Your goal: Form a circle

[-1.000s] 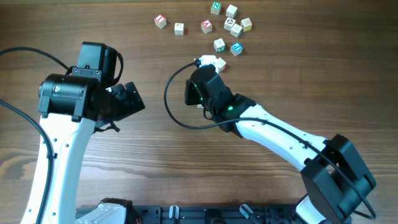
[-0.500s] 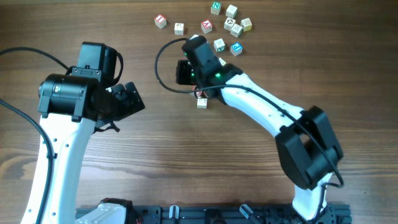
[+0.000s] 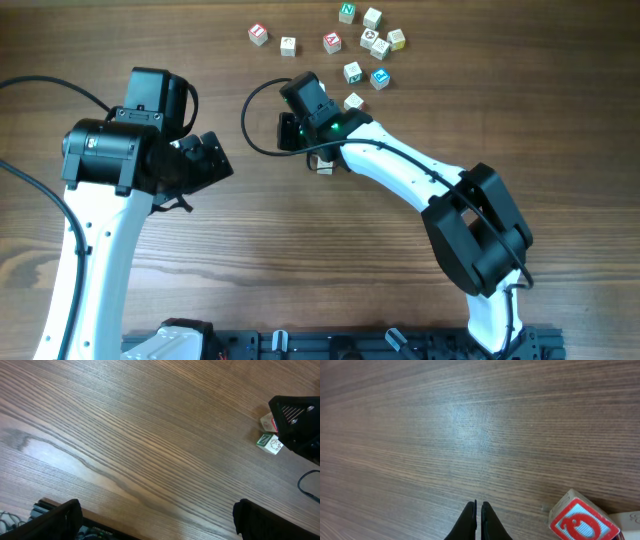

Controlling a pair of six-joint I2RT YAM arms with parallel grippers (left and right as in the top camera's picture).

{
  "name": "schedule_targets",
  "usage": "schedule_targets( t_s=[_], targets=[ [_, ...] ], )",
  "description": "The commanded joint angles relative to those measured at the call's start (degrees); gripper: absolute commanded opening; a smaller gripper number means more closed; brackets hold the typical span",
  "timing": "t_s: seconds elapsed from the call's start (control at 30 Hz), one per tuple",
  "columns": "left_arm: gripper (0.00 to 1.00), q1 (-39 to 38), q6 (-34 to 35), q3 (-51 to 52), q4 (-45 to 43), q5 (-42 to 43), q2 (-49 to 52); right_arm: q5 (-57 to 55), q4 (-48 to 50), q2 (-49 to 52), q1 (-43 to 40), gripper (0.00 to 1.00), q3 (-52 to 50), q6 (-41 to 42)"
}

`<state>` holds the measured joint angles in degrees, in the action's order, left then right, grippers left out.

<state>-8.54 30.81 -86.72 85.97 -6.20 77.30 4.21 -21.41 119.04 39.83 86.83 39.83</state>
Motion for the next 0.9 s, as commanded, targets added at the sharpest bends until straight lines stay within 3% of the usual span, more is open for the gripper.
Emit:
schedule_targets(
  t_s=[0.0, 0.4, 0.53, 0.87],
  targets=[
    [1.0, 0.0, 1.0, -0.2, 0.0, -1.0, -0.4, -1.7, 0.3, 1.0, 0.0, 0.06, 1.4, 0.7],
    [1.0, 0.0, 1.0, -0.2, 0.0, -1.0, -0.4, -4.3, -2.6, 1.0, 0.1, 0.05, 1.4, 0.8],
    [1.0, 0.0, 1.0, -0.2, 0.0, -1.0, -0.4, 0.6, -3.0, 0.2, 1.7, 0.05, 1.5, -2.9],
    [1.0, 0.0, 1.0, -0.2, 0.0, -1.0, -0.4, -6.6, -18.1, -1.2, 7.4, 0.05, 1.5, -1.7]
  ],
)
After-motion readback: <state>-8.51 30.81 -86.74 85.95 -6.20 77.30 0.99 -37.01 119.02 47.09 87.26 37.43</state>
